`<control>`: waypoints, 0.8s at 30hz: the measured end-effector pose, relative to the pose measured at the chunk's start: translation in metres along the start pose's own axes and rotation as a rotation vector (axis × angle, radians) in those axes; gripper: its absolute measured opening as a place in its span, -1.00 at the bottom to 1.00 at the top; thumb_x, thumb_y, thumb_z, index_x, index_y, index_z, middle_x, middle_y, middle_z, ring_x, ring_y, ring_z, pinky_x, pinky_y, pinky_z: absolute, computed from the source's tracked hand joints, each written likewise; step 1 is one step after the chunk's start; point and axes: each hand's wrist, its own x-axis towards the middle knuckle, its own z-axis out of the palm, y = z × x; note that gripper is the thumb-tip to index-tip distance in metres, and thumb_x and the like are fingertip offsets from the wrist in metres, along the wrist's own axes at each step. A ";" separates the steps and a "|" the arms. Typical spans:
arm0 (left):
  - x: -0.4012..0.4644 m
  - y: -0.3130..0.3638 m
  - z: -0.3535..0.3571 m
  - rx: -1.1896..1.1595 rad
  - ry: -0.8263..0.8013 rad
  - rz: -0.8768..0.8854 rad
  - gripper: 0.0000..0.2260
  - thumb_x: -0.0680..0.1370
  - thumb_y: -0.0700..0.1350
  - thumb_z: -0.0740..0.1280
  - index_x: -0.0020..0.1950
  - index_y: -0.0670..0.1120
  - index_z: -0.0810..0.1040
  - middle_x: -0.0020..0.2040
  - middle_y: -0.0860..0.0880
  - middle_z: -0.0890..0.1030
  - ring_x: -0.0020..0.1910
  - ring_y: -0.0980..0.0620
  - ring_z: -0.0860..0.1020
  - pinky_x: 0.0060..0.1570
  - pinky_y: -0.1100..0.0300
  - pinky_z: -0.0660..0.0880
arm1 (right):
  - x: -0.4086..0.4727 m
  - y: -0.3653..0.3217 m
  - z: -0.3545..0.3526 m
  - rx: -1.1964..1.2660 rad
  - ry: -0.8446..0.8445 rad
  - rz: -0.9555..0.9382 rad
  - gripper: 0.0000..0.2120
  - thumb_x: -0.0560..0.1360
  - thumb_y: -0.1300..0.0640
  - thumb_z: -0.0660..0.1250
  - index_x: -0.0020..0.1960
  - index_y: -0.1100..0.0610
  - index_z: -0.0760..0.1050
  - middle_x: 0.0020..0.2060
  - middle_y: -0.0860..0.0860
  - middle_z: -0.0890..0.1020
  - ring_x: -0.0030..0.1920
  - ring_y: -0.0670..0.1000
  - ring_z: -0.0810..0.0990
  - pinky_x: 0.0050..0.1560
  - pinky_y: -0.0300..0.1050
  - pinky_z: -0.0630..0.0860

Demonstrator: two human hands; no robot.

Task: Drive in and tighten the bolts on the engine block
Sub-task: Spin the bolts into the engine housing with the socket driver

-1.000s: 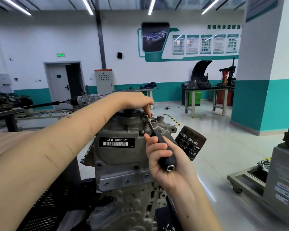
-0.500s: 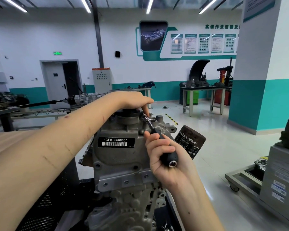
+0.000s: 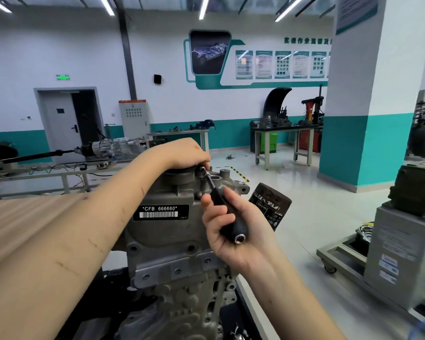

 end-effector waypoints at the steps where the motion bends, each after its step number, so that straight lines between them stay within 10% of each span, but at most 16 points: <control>1: -0.001 0.000 0.001 0.016 0.002 0.001 -0.77 0.53 -0.03 0.25 -0.21 0.01 0.66 -0.11 0.05 0.60 -0.16 0.11 0.49 -0.14 0.24 0.38 | 0.000 -0.002 0.000 -0.029 0.008 -0.003 -0.55 0.54 0.12 0.19 -0.32 0.48 0.49 -0.45 0.23 0.55 -0.67 -0.01 0.42 -0.74 -0.34 0.30; 8: -0.034 0.002 0.018 0.034 0.375 0.194 -0.76 0.50 -0.18 0.25 0.11 -0.05 0.62 0.14 -0.03 0.60 0.10 0.00 0.51 0.18 0.15 0.37 | 0.000 -0.001 0.013 -0.048 -0.026 -0.027 -0.54 0.57 0.14 0.13 -0.24 0.53 0.46 -0.42 0.28 0.58 -0.69 -0.01 0.41 -0.73 -0.33 0.30; 12: -0.082 -0.008 0.062 0.219 0.628 0.504 -0.64 0.41 -0.07 0.18 0.08 -0.16 0.62 0.05 -0.08 0.65 0.13 -0.08 0.56 0.30 -0.20 0.16 | 0.000 0.001 0.020 -0.061 -0.045 -0.052 -0.54 0.60 0.13 0.09 -0.22 0.52 0.45 -0.46 0.27 0.56 -0.68 0.02 0.43 -0.70 -0.32 0.35; 18: -0.075 -0.008 0.070 0.188 0.802 0.571 -0.72 0.44 -0.18 0.19 -0.05 -0.23 0.65 -0.10 -0.12 0.69 -0.03 -0.16 0.64 0.35 -0.08 0.14 | 0.001 0.000 0.014 -0.080 -0.189 -0.023 -0.44 0.59 0.06 0.10 -0.31 0.52 0.48 -0.44 0.26 0.55 -0.64 0.05 0.48 -0.69 -0.28 0.39; 24: -0.069 -0.008 0.073 0.238 0.864 0.602 -0.81 0.37 -0.21 0.35 -0.07 -0.20 0.67 -0.15 -0.07 0.69 -0.12 -0.03 0.67 0.31 -0.03 0.16 | -0.022 -0.014 -0.006 -1.009 -0.060 -0.220 -0.50 0.38 -0.24 0.13 -0.03 0.18 0.49 -0.37 0.08 0.63 -0.52 -0.02 0.55 -0.56 -0.26 0.46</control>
